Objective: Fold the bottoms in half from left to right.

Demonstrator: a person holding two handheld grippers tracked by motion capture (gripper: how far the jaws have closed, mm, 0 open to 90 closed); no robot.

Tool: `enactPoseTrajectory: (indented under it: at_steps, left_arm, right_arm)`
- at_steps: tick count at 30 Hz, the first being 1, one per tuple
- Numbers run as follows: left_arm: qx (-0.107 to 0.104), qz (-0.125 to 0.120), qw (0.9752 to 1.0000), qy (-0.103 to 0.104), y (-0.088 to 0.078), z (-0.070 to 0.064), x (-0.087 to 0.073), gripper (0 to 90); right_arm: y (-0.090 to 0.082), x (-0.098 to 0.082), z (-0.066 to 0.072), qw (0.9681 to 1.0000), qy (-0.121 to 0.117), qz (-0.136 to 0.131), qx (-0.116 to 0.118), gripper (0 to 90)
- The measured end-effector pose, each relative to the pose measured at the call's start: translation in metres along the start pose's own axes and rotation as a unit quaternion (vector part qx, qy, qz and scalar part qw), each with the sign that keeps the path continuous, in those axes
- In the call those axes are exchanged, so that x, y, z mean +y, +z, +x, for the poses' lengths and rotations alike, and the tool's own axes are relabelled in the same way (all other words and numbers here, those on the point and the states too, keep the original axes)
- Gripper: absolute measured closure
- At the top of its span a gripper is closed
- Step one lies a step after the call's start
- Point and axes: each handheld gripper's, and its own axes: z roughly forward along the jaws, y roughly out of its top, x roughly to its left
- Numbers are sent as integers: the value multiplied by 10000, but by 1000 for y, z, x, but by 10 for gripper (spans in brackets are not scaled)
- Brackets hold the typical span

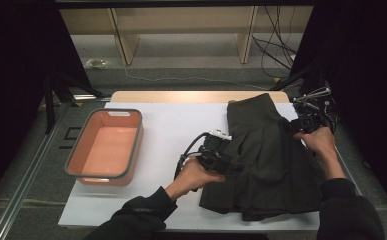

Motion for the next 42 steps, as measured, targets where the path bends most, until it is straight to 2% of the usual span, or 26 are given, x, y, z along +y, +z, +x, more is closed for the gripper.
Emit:
enactPoseTrajectory:
  at_steps: [4,7,11,17,23,26,34,36,38,40,42]
  left_arm:
    - [175,9,9998,-103,-6,14,-9,398]
    - [223,19,9996,-191,-10,22,-14,386]
    - [272,91,9993,-239,-10,27,-21,368]
    - [312,196,9990,-265,-7,32,-28,351]
    - [352,233,9987,-290,-8,38,-32,343]
    - [323,260,9986,-329,-8,39,-35,339]
    - [342,326,9981,-390,-6,44,-41,322]
    - [347,328,9981,-384,-7,45,-42,320]
    - [367,305,9981,-381,-8,46,-43,318]
    - [371,304,9982,-352,-9,47,-44,311]
    - [367,301,9982,-378,-10,48,-45,305]
  right_arm:
    - [-3,3,-6,9999,15,30,-115,858]
    - [-4,6,-13,9996,43,74,-277,858]
    - [1,4,-16,9994,100,69,-311,831]
    - [13,-11,-17,9993,190,159,-295,756]
    - [9,-21,-24,9992,316,88,-241,668]
    - [7,-30,-27,9989,394,79,-244,576]
    - [8,-60,-24,9987,487,-5,-123,480]
    - [9,-67,-24,9983,570,-52,-70,453]
    - [10,-70,-25,9983,586,48,-59,429]
    - [7,-75,-27,9977,671,3,-26,428]
    - [6,-80,-27,9979,648,80,-15,415]
